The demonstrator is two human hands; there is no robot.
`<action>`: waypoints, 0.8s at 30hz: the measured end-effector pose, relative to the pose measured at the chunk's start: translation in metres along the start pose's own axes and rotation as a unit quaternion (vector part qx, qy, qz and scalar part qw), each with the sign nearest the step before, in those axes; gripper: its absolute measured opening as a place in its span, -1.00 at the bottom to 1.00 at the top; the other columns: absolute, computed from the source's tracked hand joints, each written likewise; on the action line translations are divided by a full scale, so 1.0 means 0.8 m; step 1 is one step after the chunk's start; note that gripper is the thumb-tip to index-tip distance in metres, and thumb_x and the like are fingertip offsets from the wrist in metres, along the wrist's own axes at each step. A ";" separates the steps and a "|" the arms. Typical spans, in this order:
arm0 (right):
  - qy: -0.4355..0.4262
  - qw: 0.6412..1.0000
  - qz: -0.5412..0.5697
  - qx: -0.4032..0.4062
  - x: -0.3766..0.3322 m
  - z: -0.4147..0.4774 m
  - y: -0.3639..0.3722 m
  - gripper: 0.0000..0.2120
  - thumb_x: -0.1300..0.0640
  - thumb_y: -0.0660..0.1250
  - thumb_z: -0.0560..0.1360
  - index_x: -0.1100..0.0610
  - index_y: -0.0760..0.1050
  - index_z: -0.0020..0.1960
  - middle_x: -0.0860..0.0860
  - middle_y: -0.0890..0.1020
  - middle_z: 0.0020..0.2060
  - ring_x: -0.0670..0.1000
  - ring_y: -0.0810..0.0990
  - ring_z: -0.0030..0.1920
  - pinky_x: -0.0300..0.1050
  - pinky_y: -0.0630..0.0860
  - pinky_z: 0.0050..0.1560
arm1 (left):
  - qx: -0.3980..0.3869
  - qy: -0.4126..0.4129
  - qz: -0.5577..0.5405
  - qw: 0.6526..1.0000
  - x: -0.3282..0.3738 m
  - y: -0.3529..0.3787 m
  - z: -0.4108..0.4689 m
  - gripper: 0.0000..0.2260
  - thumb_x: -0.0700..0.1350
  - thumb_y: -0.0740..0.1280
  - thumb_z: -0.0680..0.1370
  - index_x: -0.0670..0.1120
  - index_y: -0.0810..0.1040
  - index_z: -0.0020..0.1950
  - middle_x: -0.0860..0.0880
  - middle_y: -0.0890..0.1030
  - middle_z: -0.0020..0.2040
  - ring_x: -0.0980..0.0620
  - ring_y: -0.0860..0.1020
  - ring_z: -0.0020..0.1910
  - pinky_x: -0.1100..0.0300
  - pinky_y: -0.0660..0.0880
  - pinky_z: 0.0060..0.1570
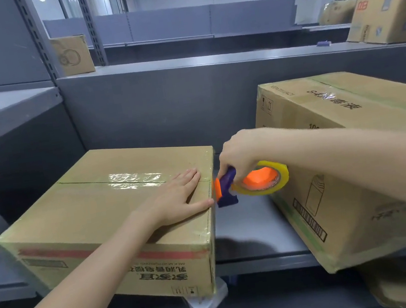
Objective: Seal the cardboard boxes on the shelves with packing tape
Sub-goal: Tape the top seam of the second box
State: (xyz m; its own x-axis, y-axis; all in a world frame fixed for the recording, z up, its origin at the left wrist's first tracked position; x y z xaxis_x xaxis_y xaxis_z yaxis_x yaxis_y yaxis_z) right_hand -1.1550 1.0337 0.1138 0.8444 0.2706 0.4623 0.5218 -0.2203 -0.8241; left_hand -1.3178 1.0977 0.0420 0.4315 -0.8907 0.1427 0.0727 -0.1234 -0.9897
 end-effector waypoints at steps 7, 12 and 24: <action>-0.002 0.984 0.133 -0.118 -0.040 0.030 0.075 -0.53 -0.15 0.31 0.43 -0.07 0.45 0.31 0.06 0.61 0.05 0.14 0.56 0.05 -0.08 0.48 -0.05 | 0.011 -0.009 -0.011 1.000 -0.002 0.005 -0.004 -0.27 0.34 0.04 0.52 -0.01 -0.11 0.54 0.05 -0.13 0.54 0.13 -0.14 0.50 0.33 -0.26 0.33; 0.029 0.986 0.142 -0.076 -0.013 0.016 0.046 -0.60 -0.20 0.31 0.41 -0.17 0.50 0.23 -0.06 0.57 -0.11 0.04 0.50 -0.09 -0.11 0.43 -0.15 | -0.004 -0.013 -0.006 1.000 -0.002 0.005 0.000 -0.27 0.34 0.03 0.52 -0.02 -0.12 0.54 0.05 -0.15 0.54 0.13 -0.18 0.49 0.32 -0.31 0.30; 0.221 0.965 0.081 0.112 0.020 -0.051 -0.005 -0.57 -0.19 -0.03 0.57 -0.13 0.42 0.32 0.00 0.59 0.02 0.07 0.52 -0.03 -0.16 0.34 -0.26 | -0.011 -0.148 0.070 0.986 0.014 0.016 0.008 -0.32 0.47 -0.12 0.42 0.25 -0.08 0.50 -0.03 -0.06 0.55 -0.27 -0.11 0.49 -0.27 -0.17 0.39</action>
State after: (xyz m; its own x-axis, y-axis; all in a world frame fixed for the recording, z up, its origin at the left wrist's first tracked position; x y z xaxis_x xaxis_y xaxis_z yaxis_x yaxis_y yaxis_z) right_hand -1.1386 1.0008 0.1383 0.9080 -0.1875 0.3747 0.3805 -0.0053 -0.9248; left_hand -1.3062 1.0889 0.0314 0.6804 -0.7329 -0.0011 -0.0245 -0.0213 -0.9995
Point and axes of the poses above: each hand's wrist, its own z-axis towards the middle knuckle, its own y-axis out of the palm, x = y × z, the point moved 1 cm from there along z, towards the middle knuckle
